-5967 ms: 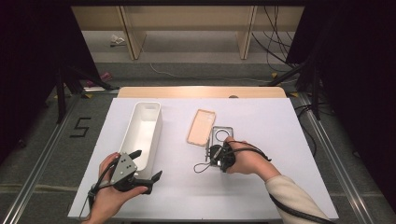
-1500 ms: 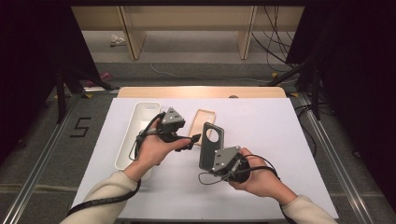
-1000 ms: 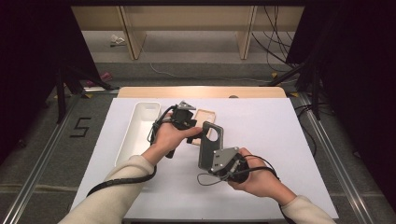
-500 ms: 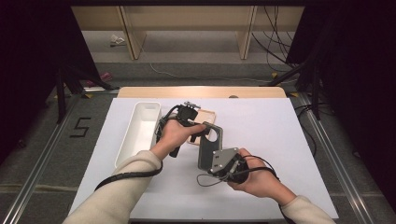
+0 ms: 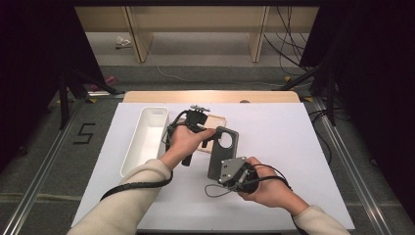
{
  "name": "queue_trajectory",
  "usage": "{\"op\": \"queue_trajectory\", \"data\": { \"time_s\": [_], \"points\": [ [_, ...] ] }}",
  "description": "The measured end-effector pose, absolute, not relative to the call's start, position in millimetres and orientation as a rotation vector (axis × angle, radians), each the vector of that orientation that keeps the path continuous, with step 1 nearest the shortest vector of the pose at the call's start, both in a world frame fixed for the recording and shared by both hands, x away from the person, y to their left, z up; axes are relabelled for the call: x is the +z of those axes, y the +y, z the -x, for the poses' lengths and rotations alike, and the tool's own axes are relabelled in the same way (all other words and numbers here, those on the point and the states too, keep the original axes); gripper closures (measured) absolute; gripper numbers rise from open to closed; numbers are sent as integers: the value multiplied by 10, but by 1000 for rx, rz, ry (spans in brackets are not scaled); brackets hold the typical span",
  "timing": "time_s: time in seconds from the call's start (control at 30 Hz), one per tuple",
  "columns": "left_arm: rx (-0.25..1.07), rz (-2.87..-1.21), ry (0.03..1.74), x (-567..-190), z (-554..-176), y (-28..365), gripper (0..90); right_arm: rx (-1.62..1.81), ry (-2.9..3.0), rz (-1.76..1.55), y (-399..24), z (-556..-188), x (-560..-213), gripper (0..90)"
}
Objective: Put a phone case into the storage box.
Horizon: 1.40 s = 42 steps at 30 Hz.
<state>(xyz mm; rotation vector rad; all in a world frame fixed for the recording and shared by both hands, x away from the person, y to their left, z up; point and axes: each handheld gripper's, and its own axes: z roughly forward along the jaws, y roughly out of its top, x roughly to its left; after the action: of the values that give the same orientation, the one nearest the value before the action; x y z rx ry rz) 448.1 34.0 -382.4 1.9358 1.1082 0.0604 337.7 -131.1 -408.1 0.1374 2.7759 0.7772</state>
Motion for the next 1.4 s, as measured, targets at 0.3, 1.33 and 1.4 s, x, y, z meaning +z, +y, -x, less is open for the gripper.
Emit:
{"op": "queue_trajectory", "data": {
  "time_s": [0.3,1.33,1.4],
  "points": [
    [53,-1904,1026,-3707,-4344,223,813,716,2781,-141,-1306,-3405,-4168,890],
    [342,-1850,831,-3665,-4251,784,816,1059,2637,-487,-1697,-3540,-4155,285],
    [353,-1838,829,-3666,-4252,827,816,1090,2627,-529,-1733,-3552,-4140,265]
  ]
}}
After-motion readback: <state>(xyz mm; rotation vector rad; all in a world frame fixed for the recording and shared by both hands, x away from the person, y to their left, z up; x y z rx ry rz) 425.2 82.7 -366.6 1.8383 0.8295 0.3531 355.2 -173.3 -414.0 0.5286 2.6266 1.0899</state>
